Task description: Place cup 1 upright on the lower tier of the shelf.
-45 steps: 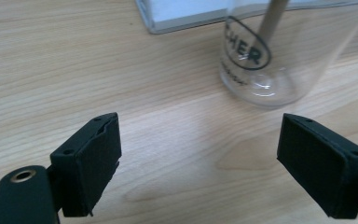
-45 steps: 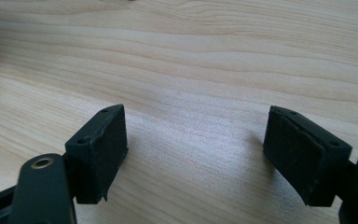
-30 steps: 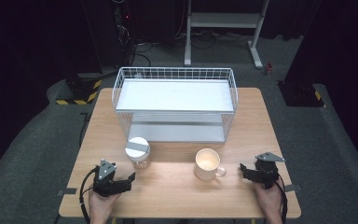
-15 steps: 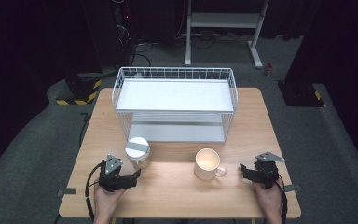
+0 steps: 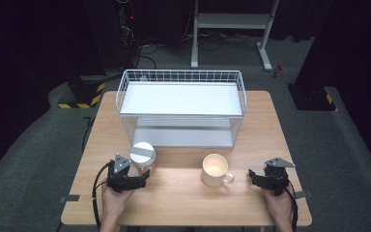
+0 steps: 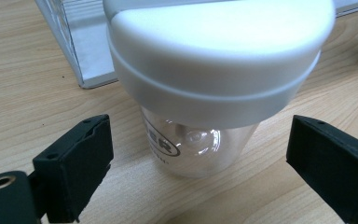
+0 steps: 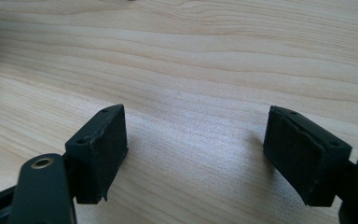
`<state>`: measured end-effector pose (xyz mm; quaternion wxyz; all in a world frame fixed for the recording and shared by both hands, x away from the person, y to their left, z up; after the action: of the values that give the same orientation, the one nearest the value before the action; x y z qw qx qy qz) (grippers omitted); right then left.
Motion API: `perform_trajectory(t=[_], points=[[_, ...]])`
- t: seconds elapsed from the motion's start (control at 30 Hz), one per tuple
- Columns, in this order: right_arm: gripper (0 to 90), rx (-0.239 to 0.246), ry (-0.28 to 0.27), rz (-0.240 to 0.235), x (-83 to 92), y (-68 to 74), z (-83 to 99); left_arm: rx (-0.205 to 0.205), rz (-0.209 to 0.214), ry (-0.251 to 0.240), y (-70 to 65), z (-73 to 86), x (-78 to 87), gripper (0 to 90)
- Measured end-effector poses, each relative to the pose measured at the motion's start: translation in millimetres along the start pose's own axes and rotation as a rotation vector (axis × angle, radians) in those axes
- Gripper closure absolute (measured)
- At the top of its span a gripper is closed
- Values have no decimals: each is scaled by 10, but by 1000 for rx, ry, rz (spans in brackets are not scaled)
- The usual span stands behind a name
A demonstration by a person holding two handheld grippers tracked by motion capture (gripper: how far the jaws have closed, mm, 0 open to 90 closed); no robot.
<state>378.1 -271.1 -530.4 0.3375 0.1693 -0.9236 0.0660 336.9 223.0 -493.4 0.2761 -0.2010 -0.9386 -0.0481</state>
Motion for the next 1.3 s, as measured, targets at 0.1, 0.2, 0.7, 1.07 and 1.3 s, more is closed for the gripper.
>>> perform_trajectory(t=[0.1,0.2,0.7,1.07,1.3], points=[[215,0,0,0,0,0,0,0,1,2,-6,-12,-12,78],[215,0,0,0,0,0,0,-2,-1,0,-18,-50,-38,78],[215,0,0,0,0,0,0,-11,-9,-3,-52,-166,-179,81],[215,2,1,0,1,-1,0,-10,-23,0,-47,-191,-222,113],[215,2,1,0,1,-1,0,-24,-20,-5,-53,-190,-229,125]])
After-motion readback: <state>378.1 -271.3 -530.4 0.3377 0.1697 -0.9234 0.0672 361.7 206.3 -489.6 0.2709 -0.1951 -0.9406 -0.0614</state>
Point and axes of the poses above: each handheld gripper's, and its own axes: x roughly backward along the jaws, z roughly out of its underside, y roughly to its left, the point moved 1 cm from there along -x, roughly forward along the jaws, and after that the axes turned 4 degrees about -y, right-handed, at the moved point
